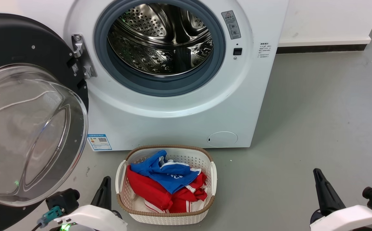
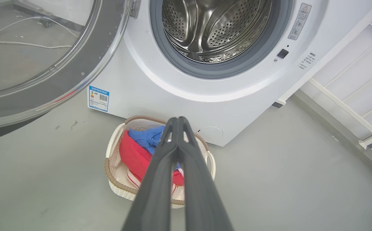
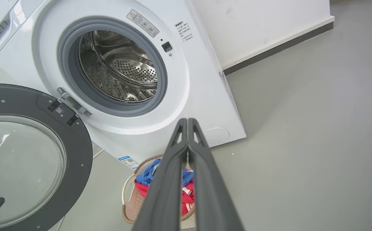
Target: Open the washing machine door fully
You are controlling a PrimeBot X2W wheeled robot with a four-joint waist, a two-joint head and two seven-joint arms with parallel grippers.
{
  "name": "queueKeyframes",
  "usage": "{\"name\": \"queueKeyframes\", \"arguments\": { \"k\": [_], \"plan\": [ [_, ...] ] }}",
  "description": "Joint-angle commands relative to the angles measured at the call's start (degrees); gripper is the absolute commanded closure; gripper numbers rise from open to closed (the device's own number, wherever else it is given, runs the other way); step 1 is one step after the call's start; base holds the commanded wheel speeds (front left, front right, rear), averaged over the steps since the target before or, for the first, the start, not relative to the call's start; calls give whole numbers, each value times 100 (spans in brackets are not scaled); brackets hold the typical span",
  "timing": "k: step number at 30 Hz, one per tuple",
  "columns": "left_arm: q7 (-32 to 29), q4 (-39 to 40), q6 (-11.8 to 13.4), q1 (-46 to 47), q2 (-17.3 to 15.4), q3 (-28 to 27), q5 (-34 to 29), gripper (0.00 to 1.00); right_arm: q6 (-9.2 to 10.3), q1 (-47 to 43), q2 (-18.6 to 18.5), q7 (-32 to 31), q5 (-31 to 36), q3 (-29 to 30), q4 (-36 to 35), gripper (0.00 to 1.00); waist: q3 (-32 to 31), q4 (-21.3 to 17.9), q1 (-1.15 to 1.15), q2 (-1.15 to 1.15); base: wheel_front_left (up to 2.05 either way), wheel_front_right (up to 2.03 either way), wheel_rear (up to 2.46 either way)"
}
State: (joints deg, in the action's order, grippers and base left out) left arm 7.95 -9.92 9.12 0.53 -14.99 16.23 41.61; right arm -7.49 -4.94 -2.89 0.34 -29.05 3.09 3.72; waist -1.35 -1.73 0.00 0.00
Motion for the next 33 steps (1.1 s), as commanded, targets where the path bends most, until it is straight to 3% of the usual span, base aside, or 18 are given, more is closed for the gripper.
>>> {"name": "queueKeyframes", "arguments": {
  "k": [1,33],
  "plan": [
    [-46,44,-77,187,17,-121,209,100,0,184,-33,-27,-267,18,-35,100,2,3,0,0,0,0,0],
    [-581,-140,-746,369,469,-966,2284,100,0,592,-53,-276,-2821,120,404,100,48,55,0,0,0,0,0]
  ]
}}
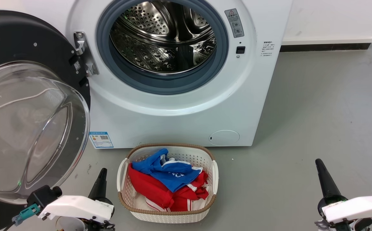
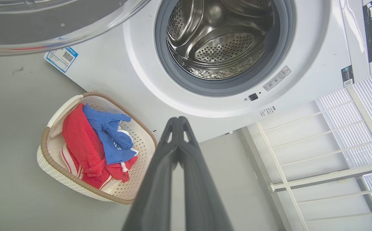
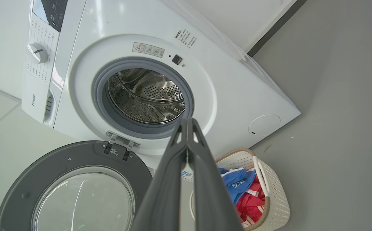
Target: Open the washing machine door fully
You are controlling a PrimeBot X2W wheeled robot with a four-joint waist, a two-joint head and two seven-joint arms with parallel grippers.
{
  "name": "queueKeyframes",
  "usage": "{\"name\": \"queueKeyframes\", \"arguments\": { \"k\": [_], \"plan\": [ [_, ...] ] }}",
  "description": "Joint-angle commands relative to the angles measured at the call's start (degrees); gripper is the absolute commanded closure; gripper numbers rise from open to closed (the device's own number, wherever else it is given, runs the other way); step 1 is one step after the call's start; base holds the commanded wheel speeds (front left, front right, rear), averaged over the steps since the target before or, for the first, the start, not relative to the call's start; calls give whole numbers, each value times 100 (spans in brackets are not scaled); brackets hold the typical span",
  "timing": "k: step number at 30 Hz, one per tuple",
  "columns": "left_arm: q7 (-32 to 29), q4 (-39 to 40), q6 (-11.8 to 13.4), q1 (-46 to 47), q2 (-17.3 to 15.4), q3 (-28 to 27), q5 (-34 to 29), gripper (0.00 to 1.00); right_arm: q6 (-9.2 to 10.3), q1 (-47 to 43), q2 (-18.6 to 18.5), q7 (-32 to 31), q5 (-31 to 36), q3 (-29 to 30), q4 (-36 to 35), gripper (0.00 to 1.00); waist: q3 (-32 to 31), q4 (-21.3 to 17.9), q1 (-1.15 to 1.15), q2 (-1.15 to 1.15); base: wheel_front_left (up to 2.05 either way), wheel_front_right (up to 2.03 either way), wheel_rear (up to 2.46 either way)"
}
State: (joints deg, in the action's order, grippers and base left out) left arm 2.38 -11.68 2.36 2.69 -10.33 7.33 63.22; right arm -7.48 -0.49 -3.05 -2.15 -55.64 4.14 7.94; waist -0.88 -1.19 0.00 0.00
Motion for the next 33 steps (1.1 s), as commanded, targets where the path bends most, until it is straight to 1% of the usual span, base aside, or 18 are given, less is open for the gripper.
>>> {"name": "queueKeyframes", "arguments": {
  "k": [1,16,33],
  "plan": [
    [-39,32,-87,158,16,-100,177,100,-2,158,-38,-30,-227,18,-7,100,3,3,0,0,0,0,0],
    [-260,-40,-351,226,204,-442,968,100,-2,324,-37,-136,-1214,67,164,100,26,29,0,0,0,0,0],
    [-462,-108,-573,285,371,-746,1652,100,-2,448,-34,-235,-2059,114,319,100,49,55,0,0,0,0,0]
  ]
}}
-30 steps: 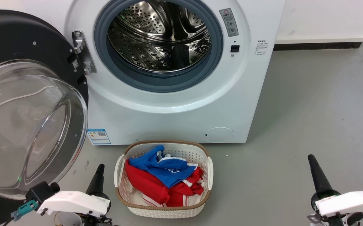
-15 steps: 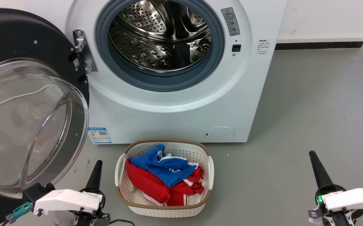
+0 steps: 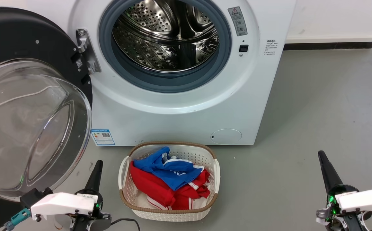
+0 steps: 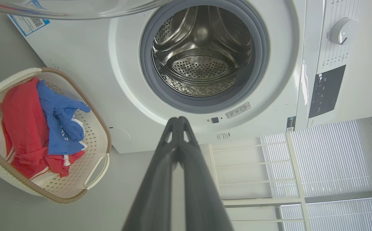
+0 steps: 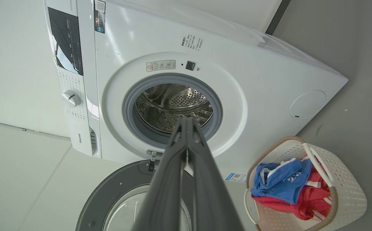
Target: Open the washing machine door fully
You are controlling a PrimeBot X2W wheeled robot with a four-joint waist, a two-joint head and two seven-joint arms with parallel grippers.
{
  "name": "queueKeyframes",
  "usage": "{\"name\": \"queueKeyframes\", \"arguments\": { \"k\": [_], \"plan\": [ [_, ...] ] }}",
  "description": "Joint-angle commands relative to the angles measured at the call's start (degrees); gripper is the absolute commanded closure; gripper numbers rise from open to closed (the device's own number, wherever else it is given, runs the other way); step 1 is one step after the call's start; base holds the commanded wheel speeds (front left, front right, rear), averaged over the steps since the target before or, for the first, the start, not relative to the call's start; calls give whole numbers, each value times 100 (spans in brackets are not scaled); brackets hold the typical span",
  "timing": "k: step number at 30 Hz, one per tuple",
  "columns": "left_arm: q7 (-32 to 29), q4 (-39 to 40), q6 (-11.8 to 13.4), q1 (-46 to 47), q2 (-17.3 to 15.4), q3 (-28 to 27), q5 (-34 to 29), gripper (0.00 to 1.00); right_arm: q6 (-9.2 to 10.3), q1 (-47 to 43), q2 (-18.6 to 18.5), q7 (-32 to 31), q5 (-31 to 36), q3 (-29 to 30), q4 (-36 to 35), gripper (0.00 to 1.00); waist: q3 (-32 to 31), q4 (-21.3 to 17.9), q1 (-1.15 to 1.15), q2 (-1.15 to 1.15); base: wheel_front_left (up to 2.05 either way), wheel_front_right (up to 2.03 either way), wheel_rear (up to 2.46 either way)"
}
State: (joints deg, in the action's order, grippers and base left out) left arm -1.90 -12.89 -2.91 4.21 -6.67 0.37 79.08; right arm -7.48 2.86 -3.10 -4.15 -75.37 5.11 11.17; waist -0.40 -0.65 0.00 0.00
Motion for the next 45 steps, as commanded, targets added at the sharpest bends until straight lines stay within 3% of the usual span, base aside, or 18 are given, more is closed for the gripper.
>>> {"name": "queueKeyframes", "arguments": {
  "k": [1,38,45],
  "plan": [
    [-43,11,-58,135,16,-65,104,100,-2,120,-28,-43,-135,18,5,100,2,2,0,0,0,0,0],
    [-428,-122,-485,223,343,-651,1397,100,-2,379,-13,-215,-1752,111,297,100,57,64,0,0,0,0,0],
    [-439,-121,-484,223,348,-656,1378,100,-2,367,-8,-222,-1732,115,296,100,58,65,0,0,0,0,0]
  ]
}}
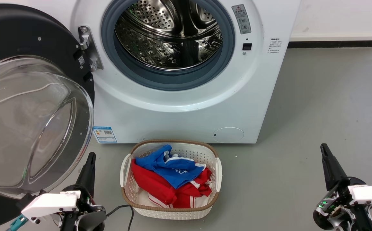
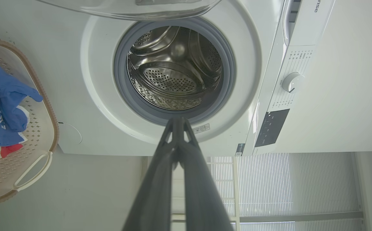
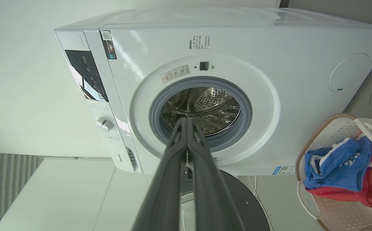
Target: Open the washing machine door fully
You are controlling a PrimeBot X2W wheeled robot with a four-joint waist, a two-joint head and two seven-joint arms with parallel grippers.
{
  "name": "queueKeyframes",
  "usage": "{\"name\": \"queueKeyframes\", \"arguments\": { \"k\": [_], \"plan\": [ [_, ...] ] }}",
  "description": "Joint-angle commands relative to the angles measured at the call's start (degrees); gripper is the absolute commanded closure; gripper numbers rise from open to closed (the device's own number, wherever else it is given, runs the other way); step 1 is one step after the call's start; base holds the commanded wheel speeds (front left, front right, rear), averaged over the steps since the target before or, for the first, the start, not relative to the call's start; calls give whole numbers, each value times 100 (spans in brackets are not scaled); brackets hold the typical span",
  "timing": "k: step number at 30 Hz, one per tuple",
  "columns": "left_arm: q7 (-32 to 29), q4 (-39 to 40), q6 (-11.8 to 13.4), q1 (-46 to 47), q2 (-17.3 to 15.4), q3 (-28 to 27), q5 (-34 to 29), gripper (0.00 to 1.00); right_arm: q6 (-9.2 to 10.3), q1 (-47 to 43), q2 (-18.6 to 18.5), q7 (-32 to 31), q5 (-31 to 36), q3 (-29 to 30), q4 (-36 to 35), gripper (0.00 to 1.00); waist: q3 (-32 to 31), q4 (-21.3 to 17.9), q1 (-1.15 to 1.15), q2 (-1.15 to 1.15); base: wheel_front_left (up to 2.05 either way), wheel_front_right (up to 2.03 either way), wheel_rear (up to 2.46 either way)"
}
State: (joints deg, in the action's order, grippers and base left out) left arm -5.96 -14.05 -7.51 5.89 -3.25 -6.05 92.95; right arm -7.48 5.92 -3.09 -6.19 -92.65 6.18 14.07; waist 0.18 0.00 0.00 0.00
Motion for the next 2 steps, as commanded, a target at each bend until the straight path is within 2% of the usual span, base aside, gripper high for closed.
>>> {"name": "queueKeyframes", "arguments": {
  "k": [1,2],
  "plan": [
    [-33,-6,-24,54,5,-16,-11,100,-2,61,-9,-16,-3,9,6,100,0,0,0,0,0,0,0],
    [-34,-6,-24,54,6,-16,-12,100,-2,61,-8,-12,-2,10,6,100,0,0,0,0,0,0,0]
  ]
}}
